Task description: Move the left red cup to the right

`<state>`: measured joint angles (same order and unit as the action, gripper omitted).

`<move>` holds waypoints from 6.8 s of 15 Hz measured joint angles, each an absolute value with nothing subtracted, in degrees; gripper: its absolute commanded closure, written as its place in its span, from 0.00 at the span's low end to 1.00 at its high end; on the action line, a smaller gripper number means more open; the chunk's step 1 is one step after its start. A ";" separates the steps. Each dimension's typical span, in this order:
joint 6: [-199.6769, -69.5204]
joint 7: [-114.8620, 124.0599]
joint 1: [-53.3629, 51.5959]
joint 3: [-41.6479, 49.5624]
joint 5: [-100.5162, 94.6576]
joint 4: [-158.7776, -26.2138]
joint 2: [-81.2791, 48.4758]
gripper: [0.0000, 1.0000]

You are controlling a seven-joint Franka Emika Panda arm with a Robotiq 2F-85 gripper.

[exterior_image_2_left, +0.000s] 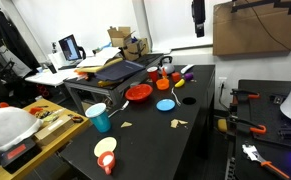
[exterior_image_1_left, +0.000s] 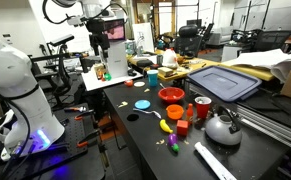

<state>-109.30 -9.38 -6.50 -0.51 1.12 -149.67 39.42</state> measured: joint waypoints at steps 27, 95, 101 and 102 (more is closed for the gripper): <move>-135.96 19.70 -8.05 -13.04 2.76 -137.78 4.77 0.00; -137.35 43.19 -24.41 -5.79 4.93 -93.05 -45.78 0.00; -138.01 43.18 -24.76 -4.24 4.39 -93.16 -45.77 0.00; -138.02 43.15 -24.76 -4.17 4.23 -93.28 -45.75 0.00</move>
